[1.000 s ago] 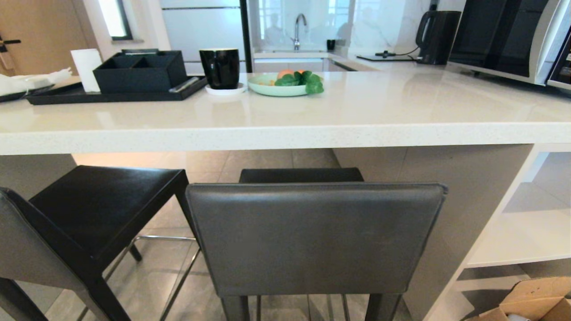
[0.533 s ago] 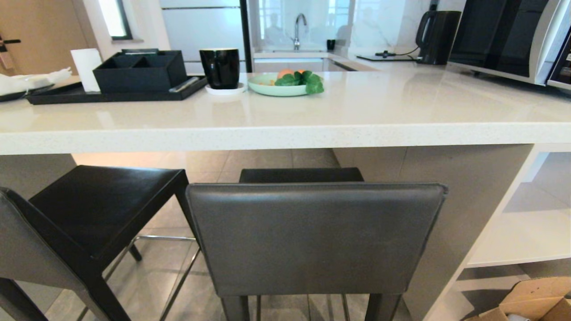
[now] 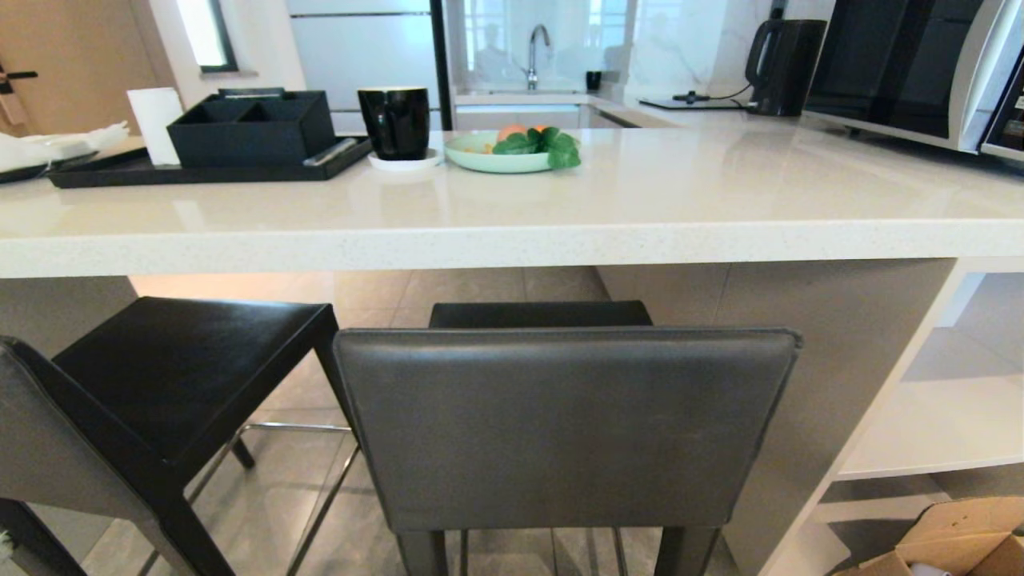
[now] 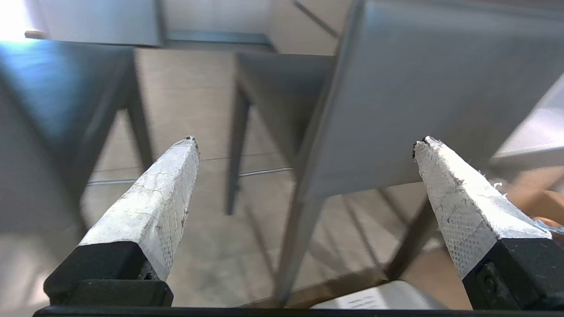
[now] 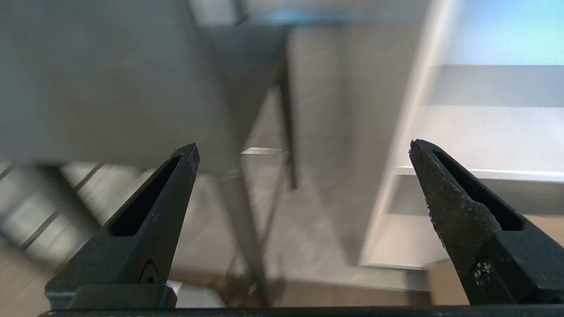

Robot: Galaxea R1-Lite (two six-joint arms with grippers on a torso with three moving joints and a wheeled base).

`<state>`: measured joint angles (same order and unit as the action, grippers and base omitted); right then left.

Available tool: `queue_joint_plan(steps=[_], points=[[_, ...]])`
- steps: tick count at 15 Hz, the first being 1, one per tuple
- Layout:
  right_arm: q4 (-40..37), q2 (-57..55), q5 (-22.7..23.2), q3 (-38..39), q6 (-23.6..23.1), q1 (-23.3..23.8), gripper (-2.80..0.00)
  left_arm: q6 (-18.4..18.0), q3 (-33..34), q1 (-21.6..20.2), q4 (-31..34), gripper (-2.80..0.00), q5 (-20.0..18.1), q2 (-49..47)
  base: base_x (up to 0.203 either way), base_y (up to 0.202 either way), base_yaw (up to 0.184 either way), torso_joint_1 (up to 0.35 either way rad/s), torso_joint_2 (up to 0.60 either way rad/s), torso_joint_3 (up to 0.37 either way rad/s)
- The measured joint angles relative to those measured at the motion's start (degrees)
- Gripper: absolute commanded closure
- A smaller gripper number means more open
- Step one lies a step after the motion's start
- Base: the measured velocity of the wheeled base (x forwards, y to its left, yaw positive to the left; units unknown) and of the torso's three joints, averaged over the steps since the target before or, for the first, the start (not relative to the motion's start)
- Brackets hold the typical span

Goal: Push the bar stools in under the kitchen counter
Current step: Pull the gray chair out from under the dining table

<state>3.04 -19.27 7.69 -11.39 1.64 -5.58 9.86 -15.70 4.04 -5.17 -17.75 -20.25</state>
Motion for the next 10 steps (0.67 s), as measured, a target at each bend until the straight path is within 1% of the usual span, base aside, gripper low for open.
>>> queue_joint_plan(steps=[2, 4, 6, 8, 10], points=[[2.8, -4.6, 4.2, -0.6, 0.1, -0.7, -2.80, 1.8, -0.1, 3.3, -6.9, -2.80, -1.4, -6.0, 0.000, 0.000, 0.000, 0.000, 0.00, 0.000], [7.9, -9.9, 8.9, -0.8, 0.7, -1.2, -2.80, 3.4, -0.2, 7.5, -12.5, -2.80, -3.6, -10.8, 0.000, 0.000, 0.000, 0.000, 0.00, 0.000], [13.0, -15.9, 12.9, -0.9, 1.2, -1.3, -2.80, 4.1, 0.1, 8.6, -15.5, -2.80, -7.4, -13.7, 0.000, 0.000, 0.000, 0.000, 0.00, 0.000], [19.9, -22.9, 14.5, -1.0, 2.1, -1.3, -2.80, 4.2, 0.7, 8.8, -17.9, -2.80, -8.1, -16.7, 0.000, 0.000, 0.000, 0.000, 0.00, 0.000], [28.4, -29.6, 17.6, -1.1, 2.7, 0.0, -2.80, 4.2, 1.9, 8.8, -22.7, -2.80, -8.3, -20.0, 0.000, 0.000, 0.000, 0.000, 0.00, 0.000]])
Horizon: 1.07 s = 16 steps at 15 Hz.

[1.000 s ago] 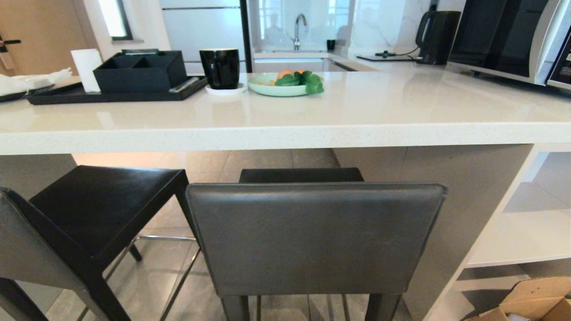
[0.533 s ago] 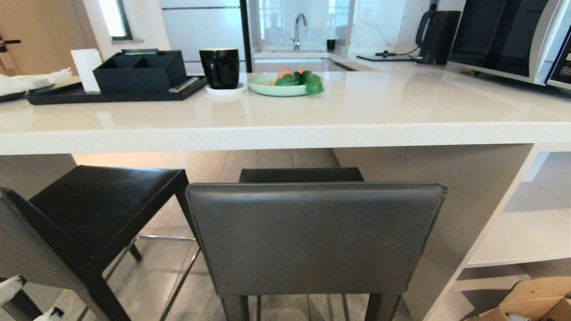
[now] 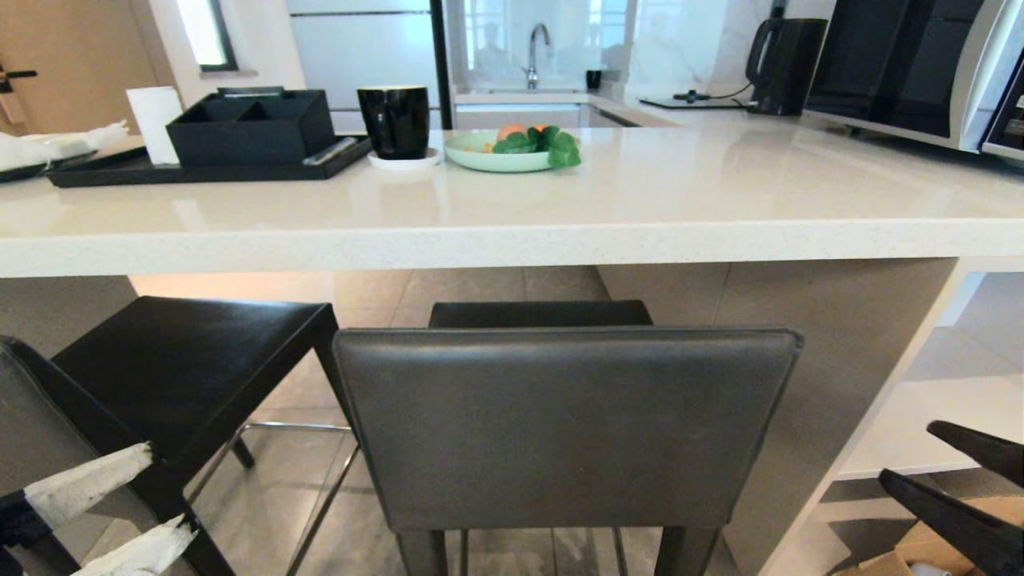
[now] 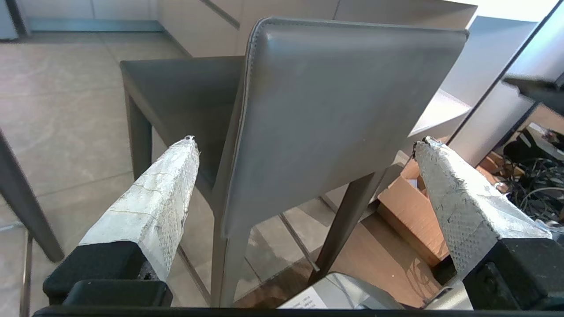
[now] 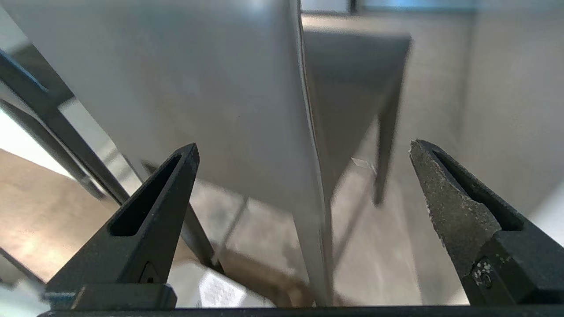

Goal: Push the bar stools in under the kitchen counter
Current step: Pull the gray chair out from under the dining table

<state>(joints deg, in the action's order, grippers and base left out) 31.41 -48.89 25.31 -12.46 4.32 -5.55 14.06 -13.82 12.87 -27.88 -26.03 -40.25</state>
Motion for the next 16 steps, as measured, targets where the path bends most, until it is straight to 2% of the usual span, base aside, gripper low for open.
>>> queue_joint_plan(steps=[2, 4, 6, 8, 13, 16], points=[[4.3, -4.0, 7.4, -0.1, 0.1, 4.5, -2.80, 0.0, 1.7, 0.0, -4.6, -2.80, -1.6, -3.5, 0.000, 0.000, 0.000, 0.000, 0.00, 0.000], [5.0, -7.4, 16.7, -0.4, 0.1, 9.3, -2.80, -0.1, 3.0, 0.0, -8.0, -2.80, -4.7, -7.1, 0.000, 0.000, 0.000, 0.000, 0.00, 0.000], [5.2, -9.5, 23.4, -0.7, -0.1, 11.0, -2.80, -0.2, 3.4, 0.0, -8.6, -2.80, -5.6, -10.2, 0.000, 0.000, 0.000, 0.000, 0.00, 0.000], [5.1, -10.6, 28.2, -1.2, -0.2, 11.3, -2.80, -0.2, 3.4, 0.0, -9.5, -2.80, -6.2, -12.7, 0.000, 0.000, 0.000, 0.000, 0.00, 0.000], [5.8, -15.1, 29.0, -2.2, -3.2, 8.9, -2.80, -2.8, 3.7, 0.0, -21.5, -2.80, -6.6, -23.3, 0.000, 0.000, 0.000, 0.000, 0.00, 0.000], [11.4, -19.8, 29.0, -1.9, -4.1, 8.4, -2.80, -3.9, 4.5, -0.1, -28.6, -2.80, -8.5, -30.0, 0.000, 0.000, 0.000, 0.000, 0.00, 0.000]])
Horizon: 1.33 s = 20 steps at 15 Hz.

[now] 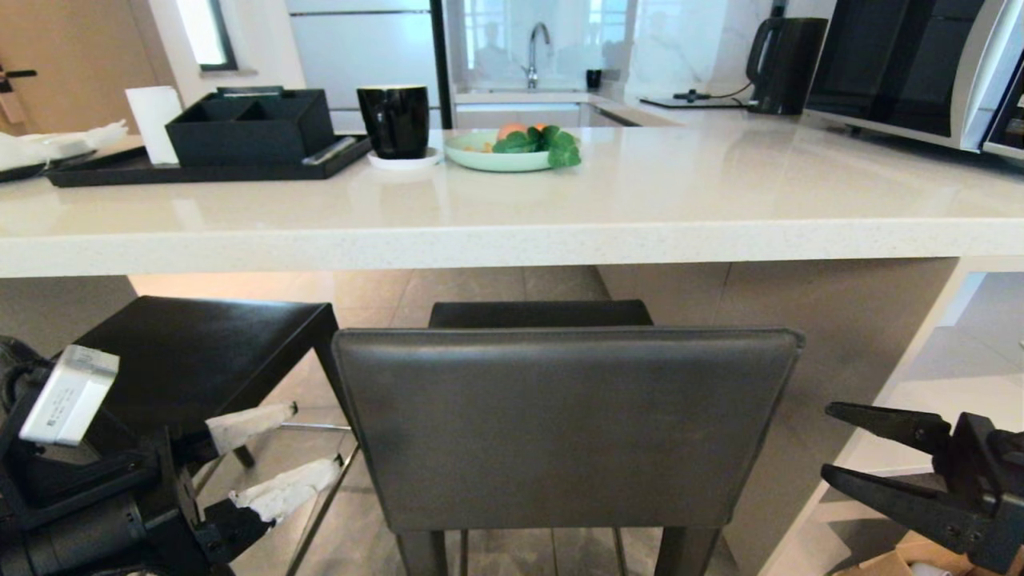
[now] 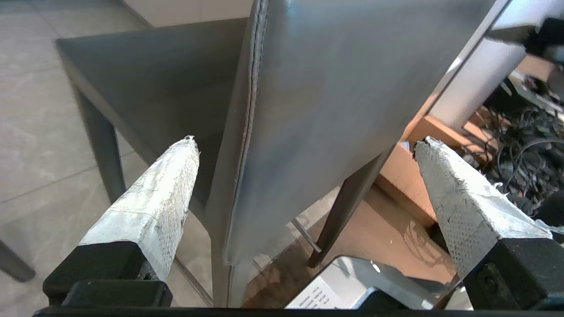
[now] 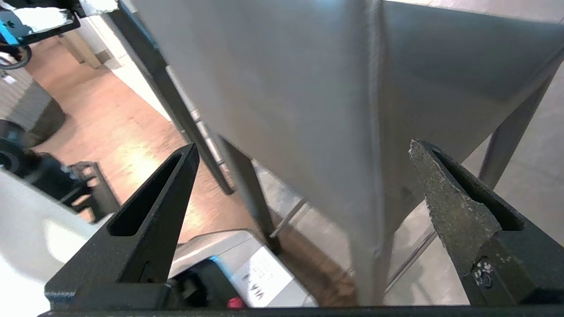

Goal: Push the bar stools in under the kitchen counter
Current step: Pull the gray chair out from under the dining table

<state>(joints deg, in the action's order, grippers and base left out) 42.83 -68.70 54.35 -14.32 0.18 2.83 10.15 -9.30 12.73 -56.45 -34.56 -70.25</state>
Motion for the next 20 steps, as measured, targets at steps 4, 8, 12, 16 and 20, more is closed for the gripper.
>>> queue_joint_plan(steps=[4, 8, 12, 16, 20], points=[[8.4, -6.3, -0.1, 0.9, -0.2, -3.2, -2.80, -0.8, 1.9, -0.1, -8.0, -2.80, -0.7, -6.7, 0.000, 0.000, 0.000, 0.000, 0.00, 0.000], [9.2, -9.3, 0.0, 0.5, -0.2, -8.3, -2.80, -2.7, 3.0, -0.1, -16.6, -2.80, -1.5, -13.4, 0.000, 0.000, 0.000, 0.000, 0.00, 0.000], [14.5, -13.5, 0.0, 0.2, -0.4, -9.2, -2.80, -3.0, 1.3, -0.9, -17.5, -2.80, -1.6, -17.3, 0.000, 0.000, 0.000, 0.000, 0.00, 0.000], [20.3, -18.2, -0.1, 0.3, -0.7, -8.7, -2.80, -3.0, -0.4, -3.5, -17.5, -2.80, -2.1, -18.7, 0.000, 0.000, 0.000, 0.000, 0.00, 0.000], [20.7, -20.2, -0.1, 0.1, -0.7, -7.0, -2.80, -3.0, 1.3, -4.6, -17.5, -2.80, -2.8, -18.1, 0.000, 0.000, 0.000, 0.000, 0.00, 0.000]])
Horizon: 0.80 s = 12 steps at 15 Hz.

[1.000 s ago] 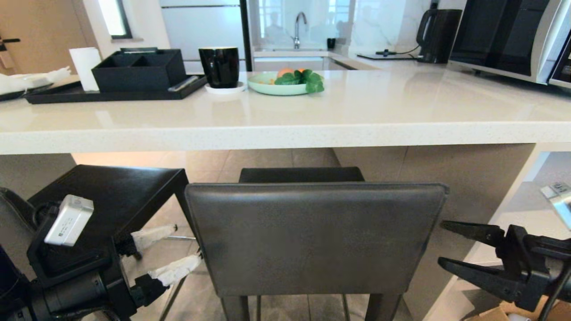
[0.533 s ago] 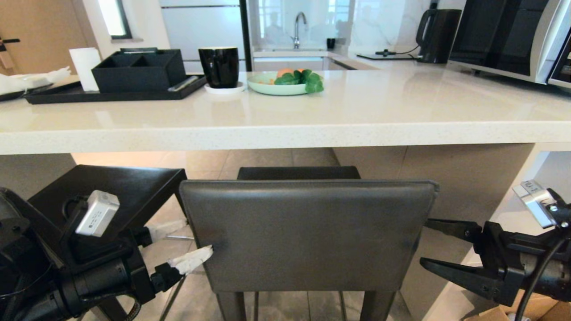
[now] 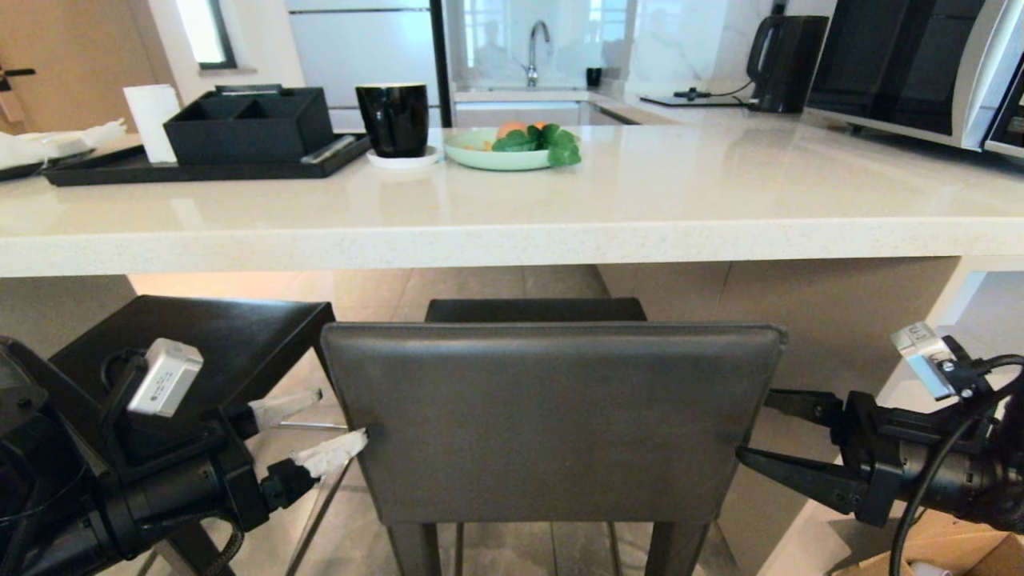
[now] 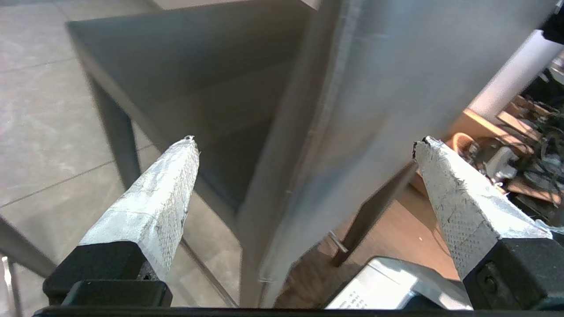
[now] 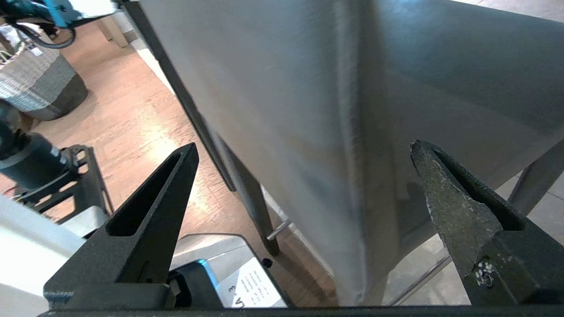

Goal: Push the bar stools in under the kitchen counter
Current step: Pull the gray chair out from under the dining table

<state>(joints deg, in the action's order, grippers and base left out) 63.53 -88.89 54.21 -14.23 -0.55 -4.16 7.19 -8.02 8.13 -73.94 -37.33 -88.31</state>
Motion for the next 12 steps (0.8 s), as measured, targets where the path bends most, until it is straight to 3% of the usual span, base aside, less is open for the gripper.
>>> queue_joint_plan(steps=[6, 12], points=[[0.1, -1.9, 0.7, -2.3, 0.1, -3.4, -2.80, 0.0, -6.2, 0.9, 0.0, -2.80, -4.2, -3.7, 0.000, 0.000, 0.000, 0.000, 0.00, 0.000], [0.1, -2.8, 0.7, -3.5, 0.3, -8.7, -2.80, -0.2, -7.5, 7.8, -0.1, -2.80, -3.7, -6.0, 0.000, 0.000, 0.000, 0.000, 0.00, 0.000]])
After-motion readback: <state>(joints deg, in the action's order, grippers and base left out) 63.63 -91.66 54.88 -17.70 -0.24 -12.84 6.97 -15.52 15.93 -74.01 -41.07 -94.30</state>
